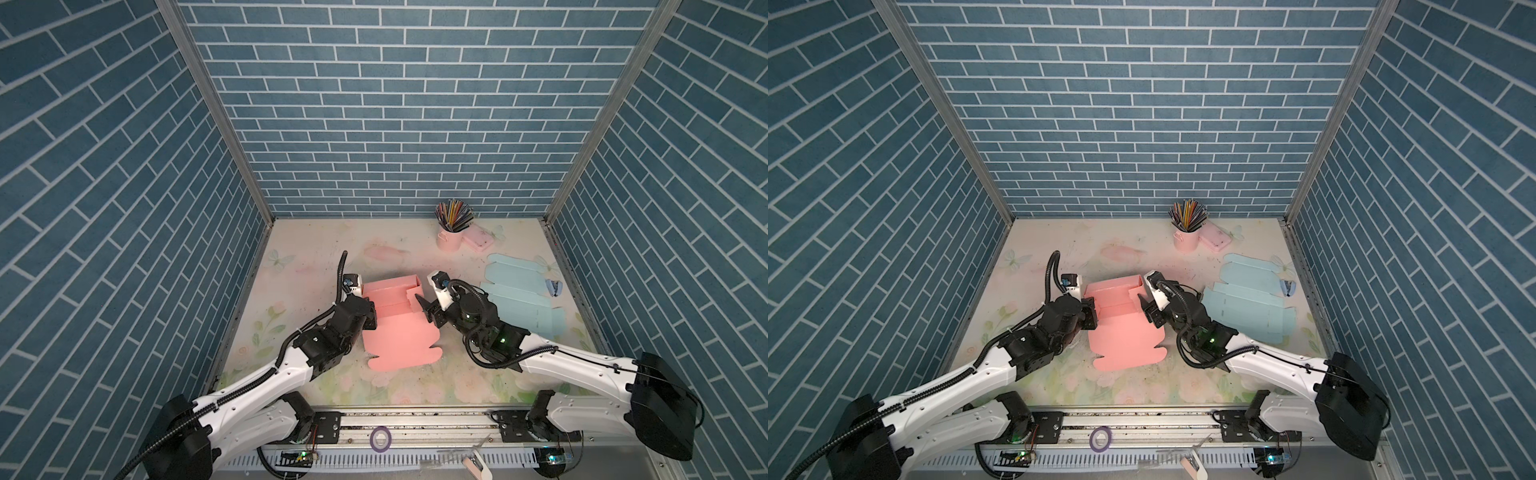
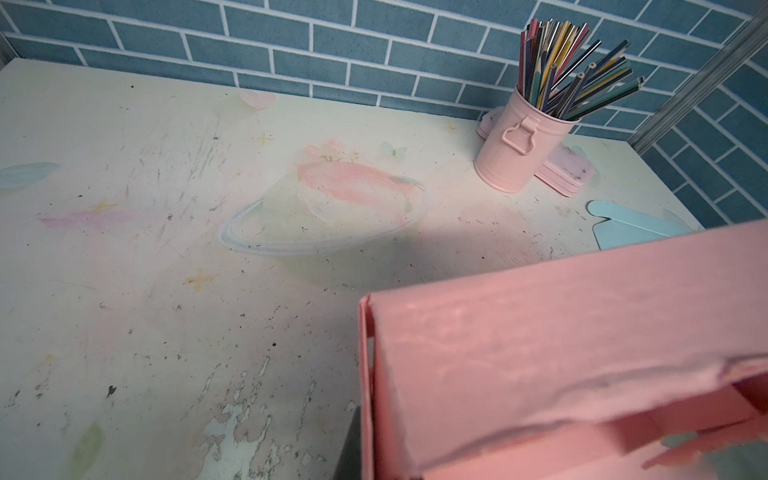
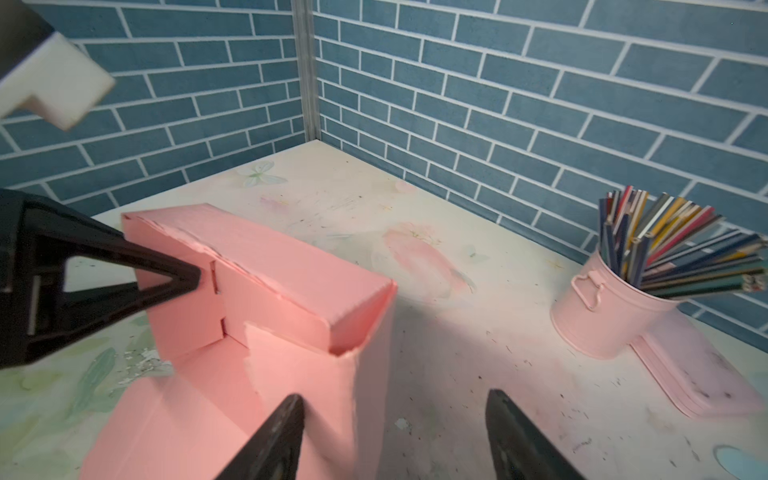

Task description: Fold the paper box

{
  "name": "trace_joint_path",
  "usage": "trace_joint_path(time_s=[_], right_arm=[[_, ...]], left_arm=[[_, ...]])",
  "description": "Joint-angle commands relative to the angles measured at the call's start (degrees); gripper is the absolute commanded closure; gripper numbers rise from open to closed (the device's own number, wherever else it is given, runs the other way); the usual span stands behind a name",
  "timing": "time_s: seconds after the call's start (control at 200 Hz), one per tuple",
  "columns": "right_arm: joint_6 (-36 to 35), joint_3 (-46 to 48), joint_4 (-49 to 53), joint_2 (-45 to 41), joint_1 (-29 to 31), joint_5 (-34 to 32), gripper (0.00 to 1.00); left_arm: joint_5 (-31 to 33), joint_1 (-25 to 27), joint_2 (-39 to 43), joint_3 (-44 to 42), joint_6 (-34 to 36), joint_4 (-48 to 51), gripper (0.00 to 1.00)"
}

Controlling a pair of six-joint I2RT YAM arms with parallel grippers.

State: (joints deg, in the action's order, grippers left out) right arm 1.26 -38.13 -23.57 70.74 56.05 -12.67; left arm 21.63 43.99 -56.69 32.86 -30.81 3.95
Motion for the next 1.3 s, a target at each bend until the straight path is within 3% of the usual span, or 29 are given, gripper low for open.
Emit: trace_joint_path(time_s=[0.0, 0.155, 0.33, 0.53, 0.795, 1.025, 1.295], right_arm=[[1.1, -3.2, -0.4, 2.8, -0.2, 4.1, 0.33], [1.3, -5.7, -0.1, 5.7, -0.2, 3.3, 0.52], [2.2, -9.0, 2.3, 8.9, -0.1, 0.6, 0.65], [3.9, -12.9, 5.9, 12.8, 1.4, -6.6, 0.67], [-0.3, -20.1, 11.5, 19.9, 5.5, -22.4, 0.67], [-3.6, -21.8, 11.8, 22.4, 6.7, -27.6, 0.77], [-8.8, -26.4, 12.3, 28.9, 8.4, -35.8, 0.79]], left_arm=[[0.0, -0.2, -0.1, 0.2, -0.1, -1.7, 1.00], [-0.4, -0.2, -0.3, 0.5, 0.0, -2.2, 1.00], [-0.1, -0.2, -0.2, 0.4, 0.1, -2.5, 1.00], [0.0, -0.2, -0.9, 0.6, -0.3, -3.2, 1.00], [-0.1, -0.2, -1.8, 1.3, -0.3, -3.4, 1.00], [0.3, -0.2, -1.1, 0.9, -0.4, -3.3, 1.00], [-0.1, -0.1, -1.4, 1.1, -0.5, -3.6, 1.00]])
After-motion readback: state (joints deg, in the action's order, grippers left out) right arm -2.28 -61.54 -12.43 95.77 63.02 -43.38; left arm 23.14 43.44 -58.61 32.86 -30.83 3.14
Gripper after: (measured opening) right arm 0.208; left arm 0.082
